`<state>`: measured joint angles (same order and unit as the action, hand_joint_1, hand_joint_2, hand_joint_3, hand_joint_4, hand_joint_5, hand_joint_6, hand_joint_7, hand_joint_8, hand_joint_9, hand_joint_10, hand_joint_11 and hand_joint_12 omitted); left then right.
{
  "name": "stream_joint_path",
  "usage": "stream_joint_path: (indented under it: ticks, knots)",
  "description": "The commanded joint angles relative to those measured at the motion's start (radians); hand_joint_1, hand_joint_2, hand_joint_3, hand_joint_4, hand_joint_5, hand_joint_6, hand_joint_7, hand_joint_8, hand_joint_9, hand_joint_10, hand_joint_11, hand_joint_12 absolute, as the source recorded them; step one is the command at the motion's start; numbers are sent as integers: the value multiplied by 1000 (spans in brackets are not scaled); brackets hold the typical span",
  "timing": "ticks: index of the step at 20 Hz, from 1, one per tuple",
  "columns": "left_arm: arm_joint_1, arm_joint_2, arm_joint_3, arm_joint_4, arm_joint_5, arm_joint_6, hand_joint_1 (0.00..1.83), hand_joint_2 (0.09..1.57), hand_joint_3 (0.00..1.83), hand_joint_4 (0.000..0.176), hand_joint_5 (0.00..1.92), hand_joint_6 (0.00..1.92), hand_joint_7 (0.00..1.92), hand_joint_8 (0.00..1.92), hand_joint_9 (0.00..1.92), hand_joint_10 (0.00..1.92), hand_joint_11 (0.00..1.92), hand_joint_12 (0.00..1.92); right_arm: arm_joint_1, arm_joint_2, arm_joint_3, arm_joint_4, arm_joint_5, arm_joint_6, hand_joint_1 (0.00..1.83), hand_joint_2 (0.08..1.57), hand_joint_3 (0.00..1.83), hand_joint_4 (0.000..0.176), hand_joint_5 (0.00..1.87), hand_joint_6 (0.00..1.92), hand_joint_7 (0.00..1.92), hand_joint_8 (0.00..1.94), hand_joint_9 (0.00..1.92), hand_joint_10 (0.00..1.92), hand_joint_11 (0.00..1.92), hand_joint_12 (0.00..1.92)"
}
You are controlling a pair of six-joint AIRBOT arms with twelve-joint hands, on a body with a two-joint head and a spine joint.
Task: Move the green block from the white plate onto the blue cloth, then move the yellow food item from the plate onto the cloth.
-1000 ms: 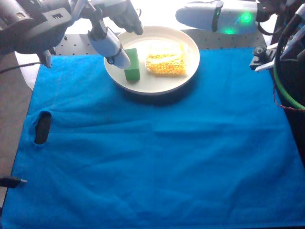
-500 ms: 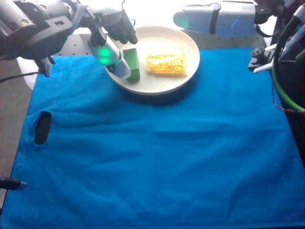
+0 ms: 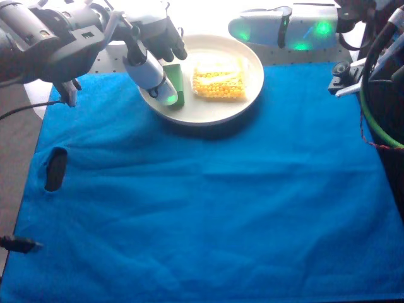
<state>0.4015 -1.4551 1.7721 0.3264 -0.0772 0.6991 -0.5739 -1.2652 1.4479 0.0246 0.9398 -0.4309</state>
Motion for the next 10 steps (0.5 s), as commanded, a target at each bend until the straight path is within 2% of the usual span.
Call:
stream_joint_path:
  ticks: [1,3,4,6,9,10]
  knots:
    - [-3,-8,6,-6,-95,0,1057,806,0,0,756,5,804,0,794,11,280,1053,16,0,-2,13,126,5,544,854,2,50,300,0,440,4,359,3,0,950]
    - [-1,-16,17,-6,-98,0,1057,816,2,0,763,6,785,0,793,10,292,1057,16,0,-2,11,126,5,534,833,0,59,295,0,422,0,348,1,0,942]
    - [0,-20,22,-7,-100,0,1047,818,2,0,765,7,786,1,799,12,317,1065,16,0,-3,10,126,5,530,837,0,51,295,0,422,0,379,6,0,994]
    - [2,-28,32,-11,-104,0,1043,811,0,0,779,5,785,1,804,8,335,1021,17,0,-4,7,127,5,490,843,0,55,282,0,423,0,367,0,0,1039]
    - [13,-37,42,-23,-113,0,1046,811,0,0,769,1,793,0,807,2,415,894,19,-1,-5,3,128,5,490,847,0,41,275,2,421,0,362,0,0,1057]
    - [15,-42,50,-29,-116,0,1058,814,1,0,779,4,811,7,807,1,427,889,20,-1,-6,2,128,5,499,838,0,52,280,4,416,0,363,1,0,1055]
